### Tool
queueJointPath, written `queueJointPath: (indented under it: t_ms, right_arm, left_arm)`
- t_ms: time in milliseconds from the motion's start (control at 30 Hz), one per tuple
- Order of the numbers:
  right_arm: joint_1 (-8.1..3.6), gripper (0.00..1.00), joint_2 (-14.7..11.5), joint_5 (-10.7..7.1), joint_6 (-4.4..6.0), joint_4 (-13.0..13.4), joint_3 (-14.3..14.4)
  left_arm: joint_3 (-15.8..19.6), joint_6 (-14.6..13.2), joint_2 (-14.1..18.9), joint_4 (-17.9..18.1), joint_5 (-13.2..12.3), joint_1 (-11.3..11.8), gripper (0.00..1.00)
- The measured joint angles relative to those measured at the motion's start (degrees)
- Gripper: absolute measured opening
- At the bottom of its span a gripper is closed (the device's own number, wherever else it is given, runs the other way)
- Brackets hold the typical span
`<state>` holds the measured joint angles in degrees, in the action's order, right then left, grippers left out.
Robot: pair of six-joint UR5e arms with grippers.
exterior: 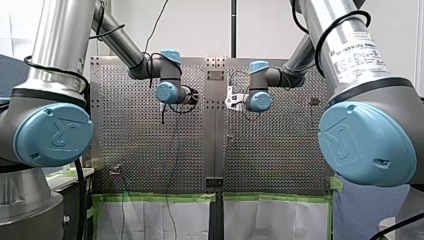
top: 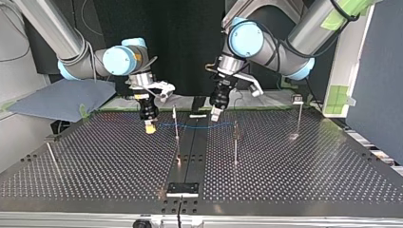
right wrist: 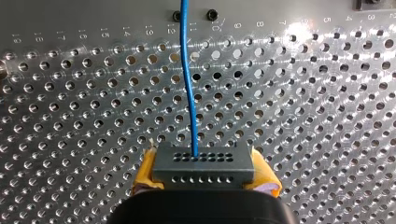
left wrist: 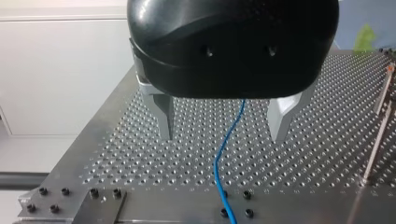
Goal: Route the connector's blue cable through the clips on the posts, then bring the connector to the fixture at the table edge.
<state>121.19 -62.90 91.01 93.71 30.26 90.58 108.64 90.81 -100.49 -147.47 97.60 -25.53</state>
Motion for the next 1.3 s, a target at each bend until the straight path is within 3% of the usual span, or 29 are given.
queueJointPath:
  t_ms: [200, 433, 700, 1300]
  right_arm:
    - [-0.03, 0.0, 0.0, -0.08, 0.0, 0.1, 0.0]
    - [-0.04, 0.0, 0.0, -0.35, 0.0, 0.0, 0.0]
    - [-0.34, 0.0, 0.0, -0.69, -0.27, -0.9, 0.0]
    - [-0.82, 0.0, 0.0, -0.74, -0.62, -2.1, 0.0]
  left_arm:
    - [-1.7, -0.9, -0.4, -1.1, 2.8, -2.8, 0.99]
    - [-5.2, -0.9, -3.6, -3.5, 6.4, -5.4, 0.99]
    - [-8.4, -0.8, -5.9, -3.5, 10.4, -5.0, 0.99]
    - [-9.4, -1.1, -7.2, -3.1, 19.5, -3.5, 0.99]
